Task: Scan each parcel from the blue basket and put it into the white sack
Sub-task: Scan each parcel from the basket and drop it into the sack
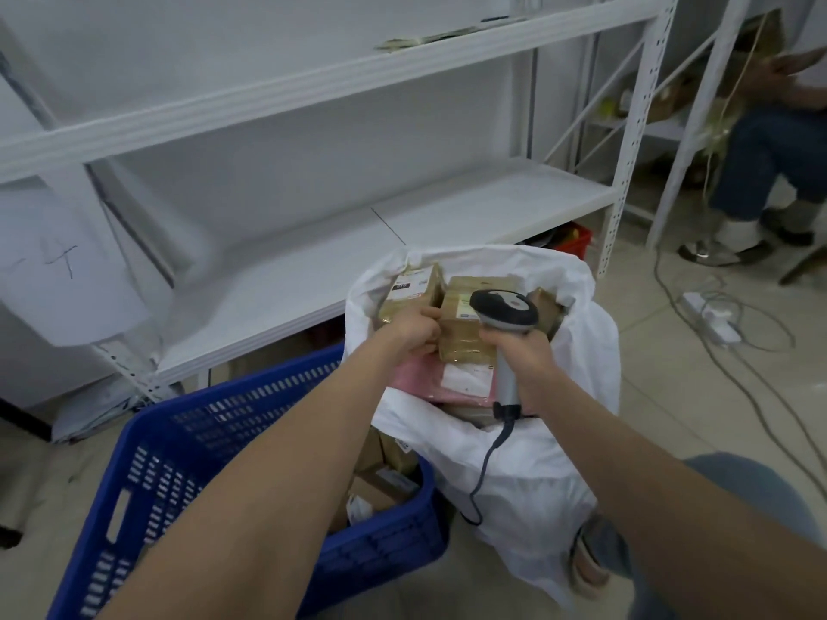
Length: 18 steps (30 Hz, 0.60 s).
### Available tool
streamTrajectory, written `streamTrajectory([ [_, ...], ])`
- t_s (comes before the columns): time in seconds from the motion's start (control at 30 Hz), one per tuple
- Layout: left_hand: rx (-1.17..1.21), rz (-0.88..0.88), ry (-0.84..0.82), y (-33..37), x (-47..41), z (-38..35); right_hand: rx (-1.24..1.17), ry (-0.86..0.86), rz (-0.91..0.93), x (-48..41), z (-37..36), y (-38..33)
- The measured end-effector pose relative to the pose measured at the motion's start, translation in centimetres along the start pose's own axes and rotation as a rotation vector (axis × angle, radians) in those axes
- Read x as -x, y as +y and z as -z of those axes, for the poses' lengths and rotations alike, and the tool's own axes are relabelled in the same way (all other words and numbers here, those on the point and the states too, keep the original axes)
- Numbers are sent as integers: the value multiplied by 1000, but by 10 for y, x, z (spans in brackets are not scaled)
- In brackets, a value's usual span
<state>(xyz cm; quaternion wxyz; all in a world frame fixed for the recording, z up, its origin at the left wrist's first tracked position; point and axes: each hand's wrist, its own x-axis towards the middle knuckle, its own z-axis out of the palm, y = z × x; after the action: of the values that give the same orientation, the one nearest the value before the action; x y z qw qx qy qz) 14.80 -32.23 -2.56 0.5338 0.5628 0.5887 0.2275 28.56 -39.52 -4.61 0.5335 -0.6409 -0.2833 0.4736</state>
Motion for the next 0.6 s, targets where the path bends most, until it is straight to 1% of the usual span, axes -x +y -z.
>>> streamTrajectory([
  [0.1,34,3,-7,-11,8,26,4,26,27,4,-7,8],
  [0.17,63,11,9,-23,19,49,-9,37,-3,14,-16,8],
  [0.23,91,26,55,-42,34,74,5,-38,-19,30,-32,8],
  [0.3,58,53,122,-66,52,100,62,-146,-15,49,-54,13],
  [0.4,-9,144,228,-113,78,132,156,-276,-75,73,-94,36],
  [0.53,-68,287,244,-178,95,165,291,-422,-160,90,-144,76],
  [0.6,-43,352,249,-206,94,172,321,-447,-207,91,-162,97],
])
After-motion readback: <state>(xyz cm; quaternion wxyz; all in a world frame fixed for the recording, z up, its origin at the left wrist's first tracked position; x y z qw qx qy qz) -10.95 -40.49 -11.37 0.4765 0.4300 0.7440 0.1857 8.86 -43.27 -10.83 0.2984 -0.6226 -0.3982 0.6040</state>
